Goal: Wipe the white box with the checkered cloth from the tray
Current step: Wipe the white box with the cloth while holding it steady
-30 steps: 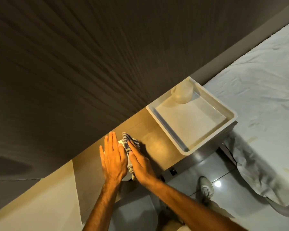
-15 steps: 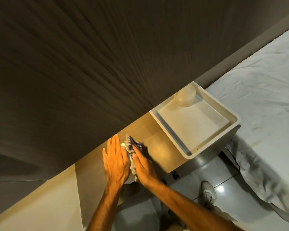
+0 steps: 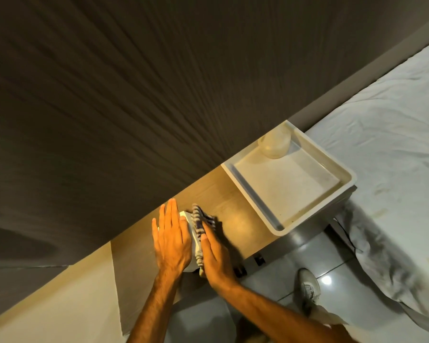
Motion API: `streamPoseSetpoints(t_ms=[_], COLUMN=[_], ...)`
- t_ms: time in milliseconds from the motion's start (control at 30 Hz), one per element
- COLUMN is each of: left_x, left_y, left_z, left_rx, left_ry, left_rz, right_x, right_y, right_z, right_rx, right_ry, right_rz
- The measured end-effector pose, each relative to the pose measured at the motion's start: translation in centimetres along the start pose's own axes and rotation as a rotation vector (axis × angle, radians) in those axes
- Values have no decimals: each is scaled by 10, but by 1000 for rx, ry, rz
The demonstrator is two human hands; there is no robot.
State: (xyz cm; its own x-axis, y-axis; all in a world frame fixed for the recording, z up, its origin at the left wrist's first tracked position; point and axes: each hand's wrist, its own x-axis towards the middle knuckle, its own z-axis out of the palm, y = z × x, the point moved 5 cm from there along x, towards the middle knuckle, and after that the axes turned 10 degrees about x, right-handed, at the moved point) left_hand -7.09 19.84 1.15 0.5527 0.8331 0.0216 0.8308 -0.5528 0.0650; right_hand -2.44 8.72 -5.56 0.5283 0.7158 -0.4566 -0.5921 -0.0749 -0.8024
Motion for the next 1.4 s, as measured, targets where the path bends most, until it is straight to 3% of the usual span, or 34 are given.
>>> streamPoseSetpoints(t_ms=[100,200,333,467,533,667,800,933,1133,1300,1400], left_x=[-3,-2,1,-2,-2,-6,-2,-1,-2,2,2], left_y=[1,-1,-3,9,12,4,1,-3,5,-6,-4], left_z=[-2,-2,2,-8,-13,-7,-1,3,-4,6,2], left_rx=[29,1,-26,-9,-14,-63,5,-11,9,37,26], left_ry=[31,37,25,72,94,71,25,-6,74,16,26], left_rz=[65,27,-24,47,70,69,22,-16,60,-23,-18], right_x=[29,66,67,10,8,53,59,22,54,35,-5], right_y=[-45,-50,-22,7,-6,-45,-27,-6,-40,-29,-22], right_z=[26,29,-3,-5,5,21,-2,-5,12,-9,-24], right_rx=[-62,-176,-287,-86,-14,-153,-221,-163,-155,-181,-201], right_ry=[-153,-269,-105,-66,-76,-210,-109,-98,-172,5,-9], right_rz=[-123,-58,64,7,-39,-99,52,-26,-73,-3,39])
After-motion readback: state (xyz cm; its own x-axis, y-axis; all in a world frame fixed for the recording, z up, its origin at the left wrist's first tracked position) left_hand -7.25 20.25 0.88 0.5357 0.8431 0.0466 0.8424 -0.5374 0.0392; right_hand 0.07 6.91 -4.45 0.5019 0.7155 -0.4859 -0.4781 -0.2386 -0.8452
